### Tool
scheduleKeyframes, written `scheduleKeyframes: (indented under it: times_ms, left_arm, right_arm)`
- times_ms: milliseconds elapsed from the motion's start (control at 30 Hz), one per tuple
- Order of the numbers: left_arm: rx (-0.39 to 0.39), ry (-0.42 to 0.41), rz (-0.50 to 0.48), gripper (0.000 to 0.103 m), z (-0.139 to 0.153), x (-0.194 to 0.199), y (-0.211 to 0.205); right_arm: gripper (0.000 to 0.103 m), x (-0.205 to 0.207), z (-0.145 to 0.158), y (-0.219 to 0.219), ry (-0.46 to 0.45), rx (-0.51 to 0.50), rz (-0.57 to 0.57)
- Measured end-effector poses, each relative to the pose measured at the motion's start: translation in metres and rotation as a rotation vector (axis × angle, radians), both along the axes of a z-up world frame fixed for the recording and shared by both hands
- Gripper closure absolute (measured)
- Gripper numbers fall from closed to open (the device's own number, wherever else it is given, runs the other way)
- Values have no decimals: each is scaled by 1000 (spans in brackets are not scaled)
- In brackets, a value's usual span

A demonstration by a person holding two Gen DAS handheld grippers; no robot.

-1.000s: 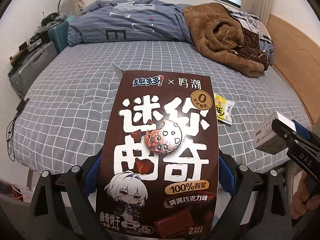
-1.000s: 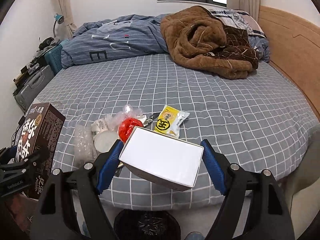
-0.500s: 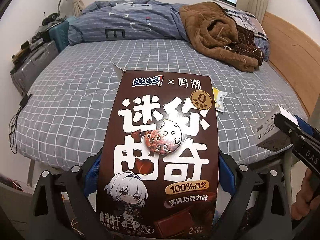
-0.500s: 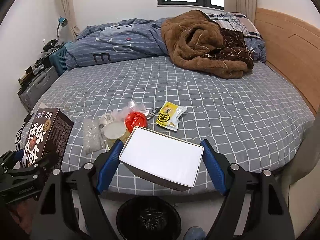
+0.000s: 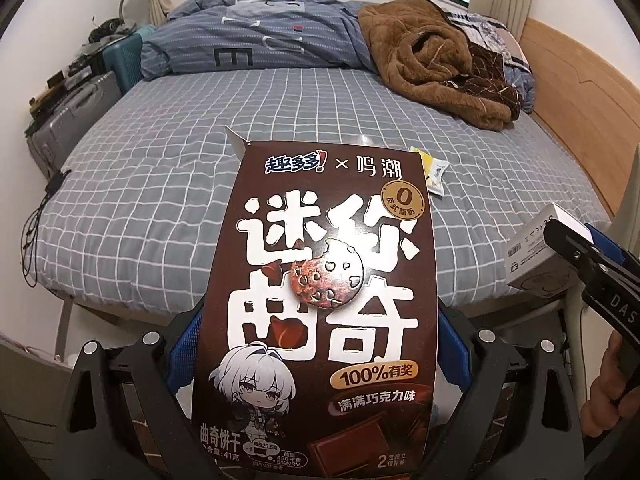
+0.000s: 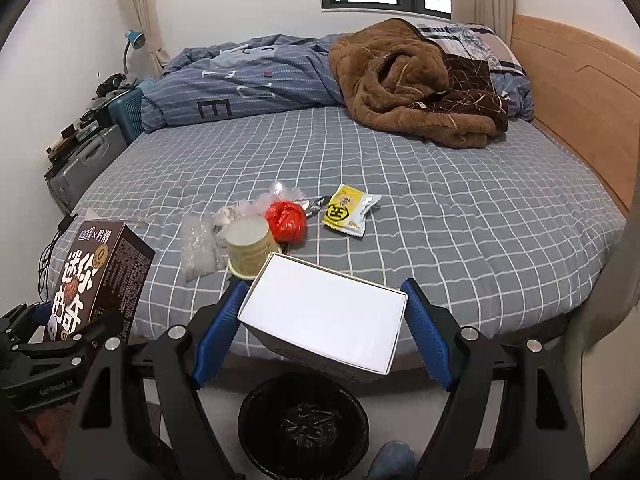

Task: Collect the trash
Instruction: 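Lift both held boxes and carry them toward the black trash bin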

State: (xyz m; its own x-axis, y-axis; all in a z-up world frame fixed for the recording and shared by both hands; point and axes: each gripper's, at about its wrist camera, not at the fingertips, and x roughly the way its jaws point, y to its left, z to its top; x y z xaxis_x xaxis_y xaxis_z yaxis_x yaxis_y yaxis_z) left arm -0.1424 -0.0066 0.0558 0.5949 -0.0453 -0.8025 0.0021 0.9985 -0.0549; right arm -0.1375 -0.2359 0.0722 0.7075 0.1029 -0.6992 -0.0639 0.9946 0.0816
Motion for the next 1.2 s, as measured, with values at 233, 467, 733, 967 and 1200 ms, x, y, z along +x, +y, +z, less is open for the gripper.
scheduleKeyframes:
  times_ms: [233, 467, 733, 967, 1200]
  left_arm:
    - [-3, 1, 14, 12, -9, -22, 10]
    - [-28, 10, 22, 12, -27, -34, 17]
    - [-31, 54, 14, 12, -65, -38, 16]
    - [-32, 102, 13, 12, -105, -34, 15]
    - [-33, 162, 10, 12, -150, -27, 12]
  right_arm:
    - [28, -21, -11, 4, 12, -1, 9]
    - [28, -34, -25, 12, 16, -10, 19]
    - [28, -34, -58, 19, 61, -23, 28]
    - [28, -26, -97, 20, 115, -25, 28]
    - [28, -17, -138, 23, 178, -27, 41]
